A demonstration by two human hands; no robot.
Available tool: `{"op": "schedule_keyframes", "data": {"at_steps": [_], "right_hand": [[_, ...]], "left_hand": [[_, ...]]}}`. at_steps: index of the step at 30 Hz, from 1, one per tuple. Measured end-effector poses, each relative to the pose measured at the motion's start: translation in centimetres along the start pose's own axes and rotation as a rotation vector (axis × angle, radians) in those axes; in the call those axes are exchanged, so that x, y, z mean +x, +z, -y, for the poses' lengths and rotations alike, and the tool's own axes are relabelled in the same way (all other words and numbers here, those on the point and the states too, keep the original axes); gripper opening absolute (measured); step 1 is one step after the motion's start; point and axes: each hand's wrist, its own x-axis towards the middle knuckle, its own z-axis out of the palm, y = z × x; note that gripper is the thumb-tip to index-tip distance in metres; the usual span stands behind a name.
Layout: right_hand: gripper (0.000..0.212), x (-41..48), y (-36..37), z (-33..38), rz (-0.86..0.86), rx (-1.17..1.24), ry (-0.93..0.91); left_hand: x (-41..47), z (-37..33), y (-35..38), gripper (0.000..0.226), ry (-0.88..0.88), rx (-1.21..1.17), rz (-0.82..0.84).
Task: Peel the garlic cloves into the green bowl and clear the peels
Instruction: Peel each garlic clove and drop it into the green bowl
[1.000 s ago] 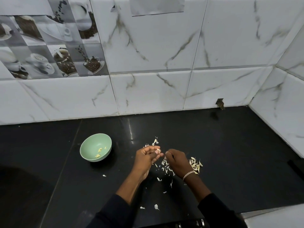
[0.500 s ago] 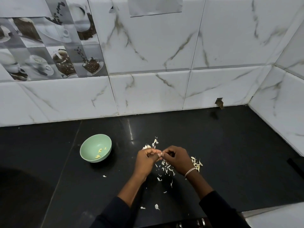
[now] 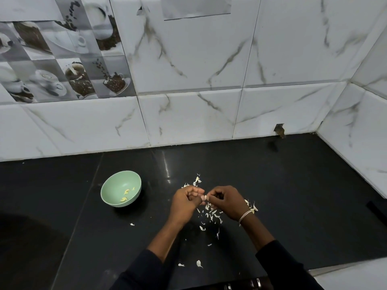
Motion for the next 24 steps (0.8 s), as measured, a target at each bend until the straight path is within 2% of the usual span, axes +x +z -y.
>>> {"op": "schedule_keyframes", "data": {"at_steps": [7,14,19,24], "right_hand": [[0.013,0.2,0.1,0.1,-0.010,0.008,0.012],[0.017,0.4,0.4,-0.3,-0.068,0.029,0.021],[0.014,0.2,0.7,-0.4,-0.109,0.198,0.076],[0.011,0.3,1.2,-0.2,-0.139,0.335,0.147]], "left_hand": [[0.2,-0.1,0.2,0.016,0.031,0.063,-0.012],[0.2,-0.3,0.7,0.014,0.041,0.026,-0.016],[0.2,-0.1,0.9,0.013,-0.049,-0.149,0.002],[0.1,-0.3,1.3,0.016,-0.040,-0.154,-0.027]]}}
